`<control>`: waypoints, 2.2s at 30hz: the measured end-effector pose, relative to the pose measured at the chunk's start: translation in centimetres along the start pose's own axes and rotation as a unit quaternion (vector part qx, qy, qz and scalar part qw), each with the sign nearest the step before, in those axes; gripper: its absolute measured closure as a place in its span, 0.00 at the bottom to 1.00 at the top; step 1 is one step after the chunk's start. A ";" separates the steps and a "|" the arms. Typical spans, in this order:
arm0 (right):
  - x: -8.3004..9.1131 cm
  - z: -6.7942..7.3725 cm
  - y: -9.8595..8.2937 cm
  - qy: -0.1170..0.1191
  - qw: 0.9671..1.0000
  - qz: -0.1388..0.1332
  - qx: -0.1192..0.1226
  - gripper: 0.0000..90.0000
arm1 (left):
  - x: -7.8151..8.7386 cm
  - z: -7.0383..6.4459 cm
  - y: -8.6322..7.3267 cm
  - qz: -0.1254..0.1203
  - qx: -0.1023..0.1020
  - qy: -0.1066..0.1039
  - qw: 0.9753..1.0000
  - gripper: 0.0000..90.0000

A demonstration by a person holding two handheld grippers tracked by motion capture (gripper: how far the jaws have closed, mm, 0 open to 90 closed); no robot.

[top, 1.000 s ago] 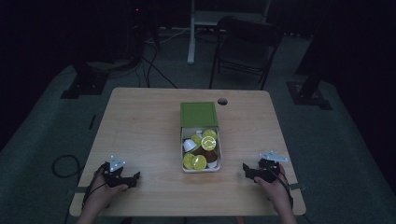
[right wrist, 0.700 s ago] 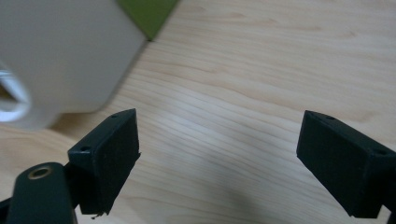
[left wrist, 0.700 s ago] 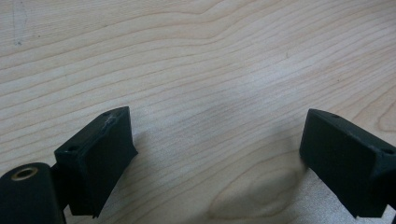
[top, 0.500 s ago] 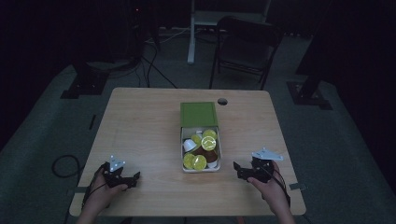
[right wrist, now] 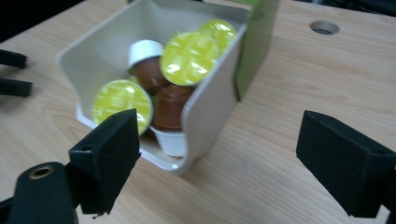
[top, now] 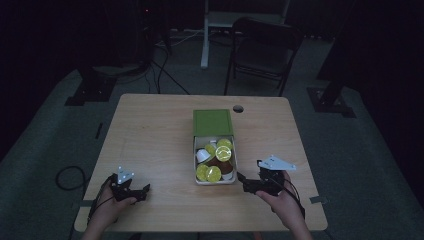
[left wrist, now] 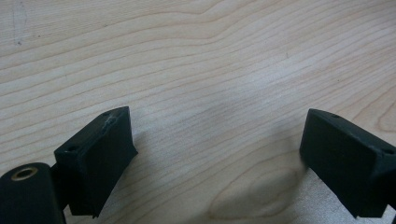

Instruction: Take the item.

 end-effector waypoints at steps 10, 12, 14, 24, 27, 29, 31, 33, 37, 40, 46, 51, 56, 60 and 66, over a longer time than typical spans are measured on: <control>-0.7 2.7 1.3 0.038 0.999 -0.004 0.026 0.15 | 0.0 0.0 0.0 0.000 0.000 0.000 1.000 0.12; -1.0 3.2 1.5 0.043 0.999 -0.006 0.031 0.15 | 0.0 0.0 0.0 0.000 0.000 0.000 1.000 0.12; -1.3 3.7 1.6 0.049 0.998 -0.008 0.035 0.15 | 0.0 0.0 0.0 0.000 0.000 0.000 1.000 0.11; -3.3 6.0 1.3 0.066 0.997 0.007 0.044 0.22 | 0.0 0.0 0.0 0.000 0.002 0.001 1.000 0.11; -4.2 6.6 1.0 0.072 0.996 0.012 0.051 0.22 | 0.0 0.0 0.0 0.000 0.002 0.001 1.000 0.11; -4.8 6.9 0.8 0.070 0.996 0.016 0.054 0.22 | 0.0 0.0 0.0 0.000 0.002 0.001 1.000 0.11; -5.5 7.0 0.5 0.069 0.996 0.022 0.051 0.24 | 0.0 0.0 0.0 0.000 0.002 0.001 1.000 0.11; -6.2 7.0 0.2 0.064 0.996 0.029 0.047 0.24 | 0.0 0.0 0.0 0.000 0.002 0.001 1.000 0.11; -6.8 7.0 0.0 0.059 0.997 0.031 0.042 0.26 | 0.0 0.0 0.0 0.000 0.002 0.001 1.000 0.11; -7.5 7.0 -0.1 0.052 0.997 0.034 0.036 0.28 | 0.0 0.0 0.0 0.000 0.002 0.001 1.000 0.11; -8.3 7.6 0.0 0.052 0.997 0.038 0.041 0.28 | 0.0 0.0 0.0 0.000 0.002 0.001 1.000 0.11; -9.0 7.9 -0.1 0.044 0.998 0.039 0.038 0.32 | 0.0 0.0 0.0 0.000 0.002 0.001 1.000 0.11; -9.2 8.0 0.0 0.039 0.998 0.040 0.043 0.34 | 0.0 0.0 0.0 -0.001 0.002 0.001 1.000 0.11; -9.7 8.3 0.0 0.035 0.997 0.047 0.052 0.36 | 0.0 0.0 0.0 0.000 0.002 0.001 1.000 0.11; -10.2 8.2 -0.3 0.028 0.997 0.051 0.050 0.47 | 0.0 0.0 0.0 0.000 0.002 0.001 1.000 0.11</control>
Point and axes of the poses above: each handheld gripper's, and its own axes: x roughly backward along the jaws, y roughly out of its top, z roughly to its left, the point moved 4 cm from there along -x, roughly forward along the jaws, and after that the axes turned 4 degrees about x, right-handed, at the moved point
